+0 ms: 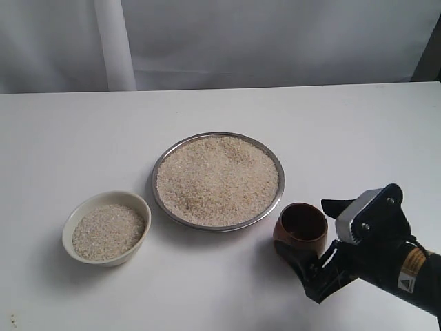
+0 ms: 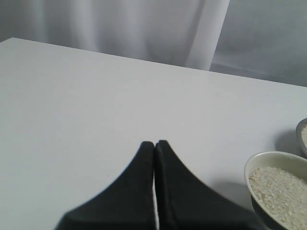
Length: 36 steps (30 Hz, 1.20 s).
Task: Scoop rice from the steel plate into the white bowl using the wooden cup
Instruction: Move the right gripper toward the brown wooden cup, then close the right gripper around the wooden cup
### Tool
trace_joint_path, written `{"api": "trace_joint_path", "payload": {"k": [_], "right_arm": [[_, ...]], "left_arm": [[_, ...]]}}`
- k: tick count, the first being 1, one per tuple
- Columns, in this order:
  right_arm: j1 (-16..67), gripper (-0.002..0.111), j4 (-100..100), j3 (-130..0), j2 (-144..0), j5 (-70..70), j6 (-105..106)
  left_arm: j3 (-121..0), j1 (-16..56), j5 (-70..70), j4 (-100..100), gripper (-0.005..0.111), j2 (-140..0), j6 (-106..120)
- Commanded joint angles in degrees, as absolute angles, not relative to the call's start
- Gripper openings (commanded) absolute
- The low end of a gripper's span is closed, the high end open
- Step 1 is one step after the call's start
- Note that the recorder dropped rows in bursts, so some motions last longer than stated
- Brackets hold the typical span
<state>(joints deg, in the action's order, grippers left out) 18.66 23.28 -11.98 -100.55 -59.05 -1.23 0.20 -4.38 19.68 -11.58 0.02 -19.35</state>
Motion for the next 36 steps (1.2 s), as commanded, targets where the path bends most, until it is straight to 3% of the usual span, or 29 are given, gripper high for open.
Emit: {"api": "trace_joint_path", "payload": {"k": [1,14,36], "right_arm": [[18.9,0.093,21.6,-12.1,-106.7,-65.8,1.6],[18.9,0.093,22.4,-18.9,-116.3,-67.0,1.3],[18.9,0.087,23.2,-20.1,-117.1,-66.3,-1.0]], "left_arm": [[0.0,-4.0,19.3,-11.3,0.0,0.0,-19.5],[0.0,-4.0,19.3,-11.3,0.0,0.0,-19.5],[0.0,-4.0,19.3,-11.3,0.0,0.0,-19.5]]}}
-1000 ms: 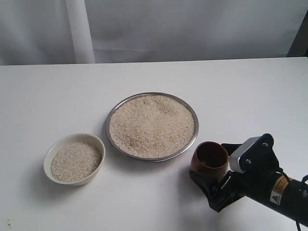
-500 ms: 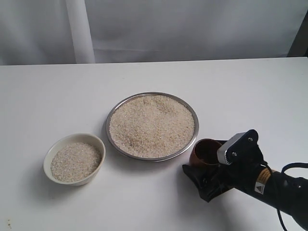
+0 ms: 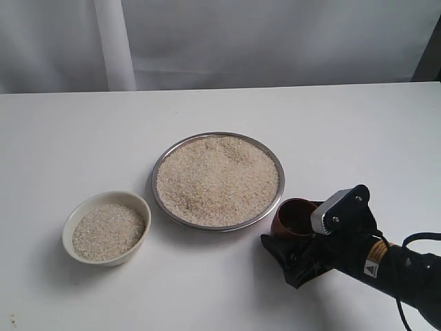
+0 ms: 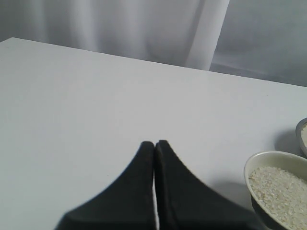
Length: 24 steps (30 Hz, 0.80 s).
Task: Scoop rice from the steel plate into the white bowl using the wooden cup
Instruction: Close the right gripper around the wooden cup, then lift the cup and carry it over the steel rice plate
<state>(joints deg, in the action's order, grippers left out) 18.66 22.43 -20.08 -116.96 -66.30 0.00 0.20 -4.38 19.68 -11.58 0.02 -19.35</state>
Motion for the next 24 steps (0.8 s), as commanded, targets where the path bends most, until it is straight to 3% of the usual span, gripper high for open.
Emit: {"api": "trace_joint_path", "payload": {"k": [1,10,14,18,23,24], "right_arm": [[18.9,0.087,23.2,-20.1,-117.1,-66.3,-1.0],[18.9,0.087,23.3,-20.1,-117.1,-66.2,-1.2],[18.9,0.079,23.6,-20.1,-117.1,-66.2,-1.2],[18.9,0.061,24.3,-20.1,-116.9,-66.3,-1.2],[18.8,0.017,26.3,-20.1,-116.9,-66.2,-1.2],[18.8,0.012,26.5,-20.1,-116.8,-66.2,-1.2]], "left_arm": [[0.0,-4.0,19.3,-11.3,0.0,0.0,-19.5],[0.0,-4.0,19.3,-11.3,0.0,0.0,-19.5],[0.0,-4.0,19.3,-11.3,0.0,0.0,-19.5],[0.0,-4.0,19.3,-11.3,0.0,0.0,-19.5],[0.0,-4.0,19.3,-11.3,0.0,0.0,-19.5],[0.0,-4.0,19.3,-11.3,0.0,0.0,-19.5]]}}
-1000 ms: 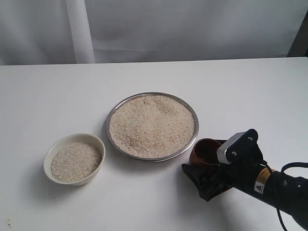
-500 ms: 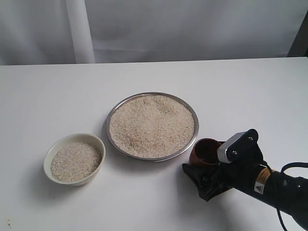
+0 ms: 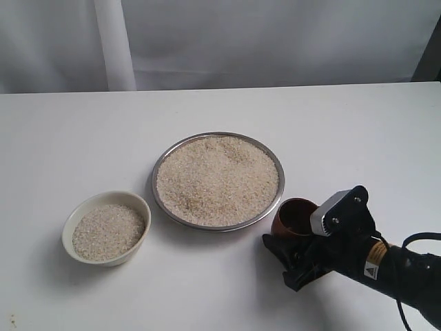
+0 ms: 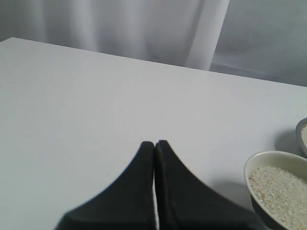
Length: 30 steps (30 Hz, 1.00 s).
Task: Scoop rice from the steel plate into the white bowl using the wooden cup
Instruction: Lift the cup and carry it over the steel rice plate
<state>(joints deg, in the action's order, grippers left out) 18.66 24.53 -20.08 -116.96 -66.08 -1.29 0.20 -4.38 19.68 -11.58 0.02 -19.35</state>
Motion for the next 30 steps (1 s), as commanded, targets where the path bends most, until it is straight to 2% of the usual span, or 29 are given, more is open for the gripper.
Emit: {"api": "trace_joint_path", "payload": {"k": [1,5,10,15,19,30], "right_arm": [[18.8,0.001,27.2,-20.1,-115.9,-65.2,-1.2],[18.8,0.0,29.6,-20.1,-107.8,-55.2,-2.0],[18.8,0.0,31.5,-20.1,-89.8,-32.4,-8.4],[22.3,0.0,35.7,-28.6,-75.6,-2.3,-23.1],[29.8,0.0,36.0,-39.3,-74.9,16.4,-18.1],[40.1,0.0,45.9,-60.7,-83.5,43.9,-0.9]], "left_arm": [[0.0,-4.0,19.3,-11.3,0.0,0.0,-19.5],[0.0,-4.0,19.3,-11.3,0.0,0.0,-19.5],[0.0,-4.0,19.3,-11.3,0.0,0.0,-19.5],[0.0,-4.0,19.3,-11.3,0.0,0.0,-19.5],[0.0,-4.0,19.3,-11.3,0.0,0.0,-19.5],[0.0,-4.0,19.3,-11.3,0.0,0.0,-19.5]]}}
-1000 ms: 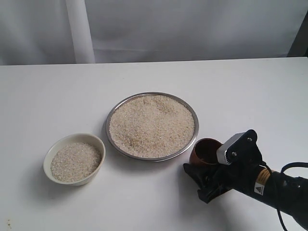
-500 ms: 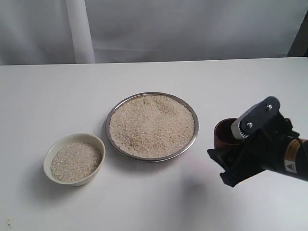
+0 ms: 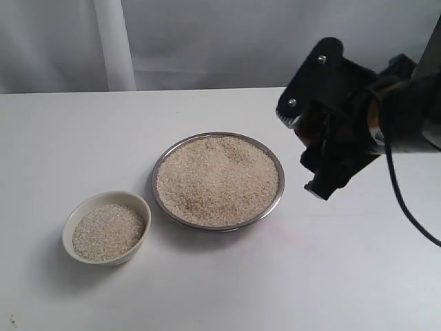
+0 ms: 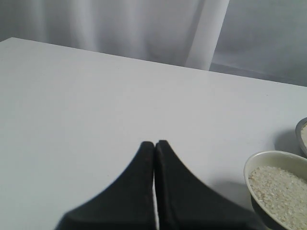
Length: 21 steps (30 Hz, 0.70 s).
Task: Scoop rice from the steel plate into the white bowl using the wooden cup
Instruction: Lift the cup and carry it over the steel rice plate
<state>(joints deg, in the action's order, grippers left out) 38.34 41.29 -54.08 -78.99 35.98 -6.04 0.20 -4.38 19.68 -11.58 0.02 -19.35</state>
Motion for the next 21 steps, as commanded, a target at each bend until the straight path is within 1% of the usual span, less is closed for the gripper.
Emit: {"api": "trace_joint_path", "payload": {"k": [1,5,11,17,21], "right_arm": [[40.3,0.0,46.7,-62.3,-85.3,44.9,0.3],[40.7,0.0,51.6,-70.4,-93.2,48.9,6.5],[40.7,0.0,58.4,-79.8,-104.0,49.0,17.7],[40.7,0.0,63.7,-86.9,-113.3,49.1,26.7],[40.7,0.0,66.6,-90.3,-118.4,48.9,28.6]], "left_arm": [[0.0,-4.0,19.3,-11.3,0.0,0.0,-19.5],[0.0,-4.0,19.3,-11.3,0.0,0.0,-19.5],[0.0,-4.0,19.3,-11.3,0.0,0.0,-19.5],[0.0,-4.0,19.3,-11.3,0.0,0.0,-19.5],[0.0,-4.0,19.3,-11.3,0.0,0.0,-19.5]]}}
